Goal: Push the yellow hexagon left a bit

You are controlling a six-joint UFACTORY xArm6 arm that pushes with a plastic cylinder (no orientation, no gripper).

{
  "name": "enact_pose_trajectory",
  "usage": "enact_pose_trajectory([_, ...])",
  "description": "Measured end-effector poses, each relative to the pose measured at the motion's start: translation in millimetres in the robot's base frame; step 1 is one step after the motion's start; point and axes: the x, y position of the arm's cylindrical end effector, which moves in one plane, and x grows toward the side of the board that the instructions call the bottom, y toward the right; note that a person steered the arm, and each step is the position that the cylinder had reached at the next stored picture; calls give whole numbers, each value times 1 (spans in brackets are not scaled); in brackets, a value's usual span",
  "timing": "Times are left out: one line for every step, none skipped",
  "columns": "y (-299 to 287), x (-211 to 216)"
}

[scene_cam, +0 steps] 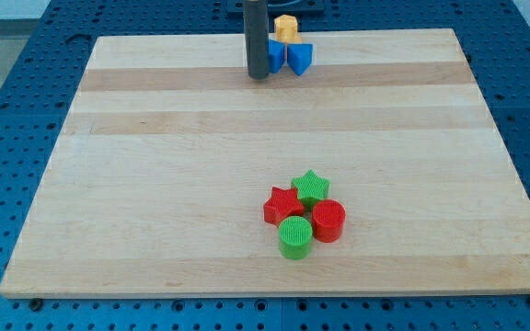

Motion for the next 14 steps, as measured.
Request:
enact_pose_trajectory([0,0])
enact_pose_trajectory([-9,0])
enact_pose_trajectory([-30,0])
enact_pose_trajectory([-39,0])
enact_pose_trajectory([-41,19])
enact_pose_trajectory([-36,29])
enact_pose_trajectory([16,29])
enact_pose_trajectory([92,32])
enact_pose_trajectory([125,26])
enact_pose_trajectory([134,-34])
enact_pose_trajectory([134,-75])
enact_pose_trajectory([133,-95])
enact_pose_trajectory([126,-95])
enact_pose_trajectory([109,-95])
